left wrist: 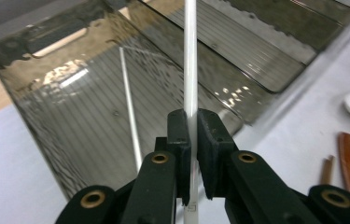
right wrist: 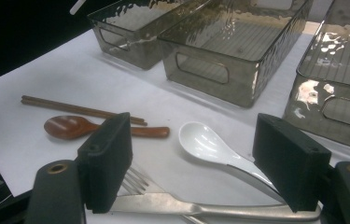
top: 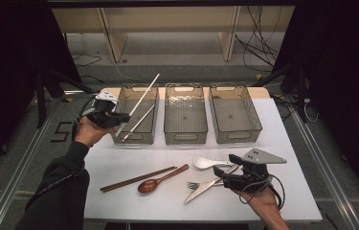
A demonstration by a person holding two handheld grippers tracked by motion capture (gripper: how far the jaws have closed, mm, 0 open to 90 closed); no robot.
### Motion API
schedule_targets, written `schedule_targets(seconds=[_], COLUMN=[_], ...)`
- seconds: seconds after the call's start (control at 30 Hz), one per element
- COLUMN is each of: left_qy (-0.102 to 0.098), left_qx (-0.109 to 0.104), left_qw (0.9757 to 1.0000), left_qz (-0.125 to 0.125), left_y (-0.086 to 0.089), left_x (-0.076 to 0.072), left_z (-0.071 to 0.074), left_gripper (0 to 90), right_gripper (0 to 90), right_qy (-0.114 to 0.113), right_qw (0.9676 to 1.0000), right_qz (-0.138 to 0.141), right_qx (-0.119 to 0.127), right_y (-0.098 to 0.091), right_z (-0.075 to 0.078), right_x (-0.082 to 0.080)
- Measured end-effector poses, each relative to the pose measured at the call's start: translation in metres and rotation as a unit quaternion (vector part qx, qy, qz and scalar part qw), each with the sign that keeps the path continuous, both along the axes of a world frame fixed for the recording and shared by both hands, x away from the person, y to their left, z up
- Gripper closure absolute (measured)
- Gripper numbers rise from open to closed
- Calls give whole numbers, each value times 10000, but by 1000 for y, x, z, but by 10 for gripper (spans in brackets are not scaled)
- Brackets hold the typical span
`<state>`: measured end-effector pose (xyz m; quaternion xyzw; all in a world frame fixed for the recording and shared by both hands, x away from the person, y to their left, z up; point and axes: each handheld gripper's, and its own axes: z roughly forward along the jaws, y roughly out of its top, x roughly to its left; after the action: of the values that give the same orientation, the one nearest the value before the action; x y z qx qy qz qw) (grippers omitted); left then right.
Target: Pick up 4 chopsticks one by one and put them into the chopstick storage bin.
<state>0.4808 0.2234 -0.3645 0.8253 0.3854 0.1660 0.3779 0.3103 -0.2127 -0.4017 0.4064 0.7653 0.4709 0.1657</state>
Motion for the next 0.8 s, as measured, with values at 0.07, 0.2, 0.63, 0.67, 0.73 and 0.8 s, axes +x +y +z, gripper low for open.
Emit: schedule_targets(seconds=[0.07,0.2,0.63,0.67,0.73,0.8], left_qy=[-35,-26,99,102,143,159], left_qx=[-60,-34,58,62,65,104], left_qw=[9999,9997,9987,9986,9983,9981], left_qz=[113,233,496,522,553,592], left_y=[2,5,8,9,11,13], left_x=[5,16,35,36,37,39], left_z=[0,-3,-17,-18,-20,-23], left_gripper=[834,833,833,833,833,833], right_gripper=[293,293,293,293,293,293], right_qy=[8,8,12,12,18,20], right_qw=[10000,10000,10000,10000,10000,10000], right_qz=[2,4,3,6,11,13], right_qx=[1,-2,14,14,9,5], right_y=[0,0,0,0,0,1], right_z=[0,0,0,0,0,0], right_x=[0,0,0,0,0,0])
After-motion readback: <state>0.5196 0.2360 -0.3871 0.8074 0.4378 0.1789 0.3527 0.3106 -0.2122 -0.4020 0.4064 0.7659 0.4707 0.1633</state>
